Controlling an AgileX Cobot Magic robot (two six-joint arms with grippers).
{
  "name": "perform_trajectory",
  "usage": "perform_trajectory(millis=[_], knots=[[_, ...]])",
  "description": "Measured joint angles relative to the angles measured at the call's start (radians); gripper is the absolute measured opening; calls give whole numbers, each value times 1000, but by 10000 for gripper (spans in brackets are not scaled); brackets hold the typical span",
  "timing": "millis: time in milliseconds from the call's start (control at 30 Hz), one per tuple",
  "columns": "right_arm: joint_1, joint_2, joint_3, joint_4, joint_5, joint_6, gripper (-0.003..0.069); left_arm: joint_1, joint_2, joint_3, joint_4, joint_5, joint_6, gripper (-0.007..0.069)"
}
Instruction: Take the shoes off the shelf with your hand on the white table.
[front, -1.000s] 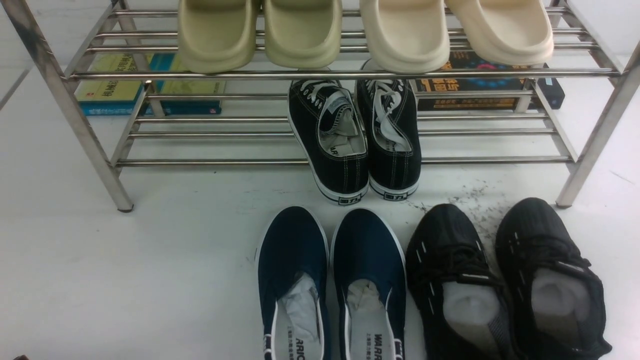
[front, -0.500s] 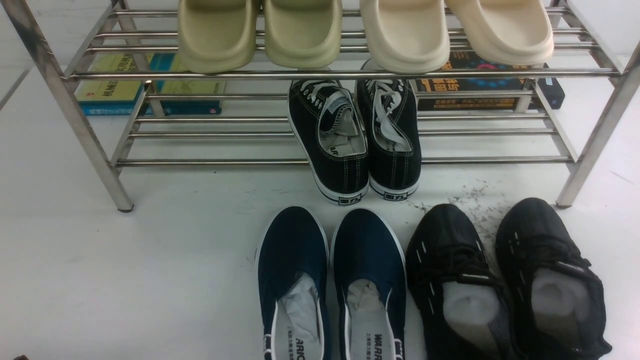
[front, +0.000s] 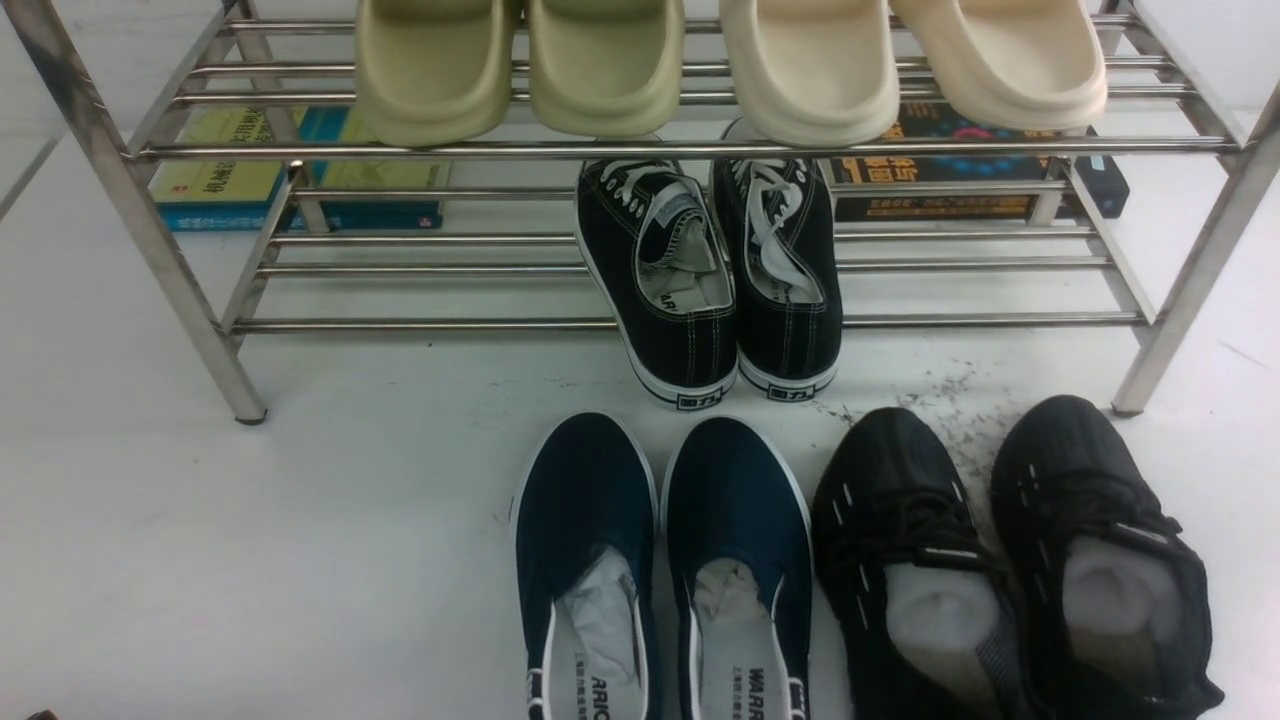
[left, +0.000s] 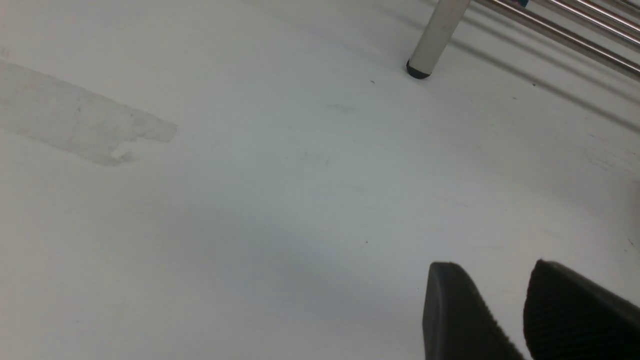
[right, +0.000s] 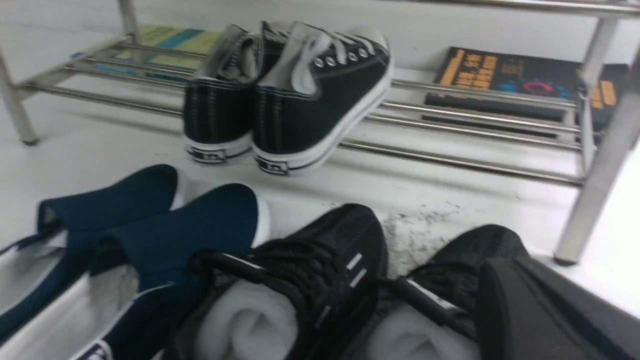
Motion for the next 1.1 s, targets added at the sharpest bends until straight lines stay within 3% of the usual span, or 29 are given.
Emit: perform_trajectory(millis=[200, 433, 733, 1100], knots=[[-157, -80, 149, -6, -27, 15, 10, 0, 0, 0, 0, 0, 0, 242], [-244, -186, 222, -6, 18, 19, 15, 0, 0, 0, 0, 0, 0, 242], [-272, -213, 215, -29, 131, 19, 27, 0, 0, 0, 0, 0, 0, 242], [-273, -213, 212, -43, 143, 19, 41, 0, 0, 0, 0, 0, 0, 242]])
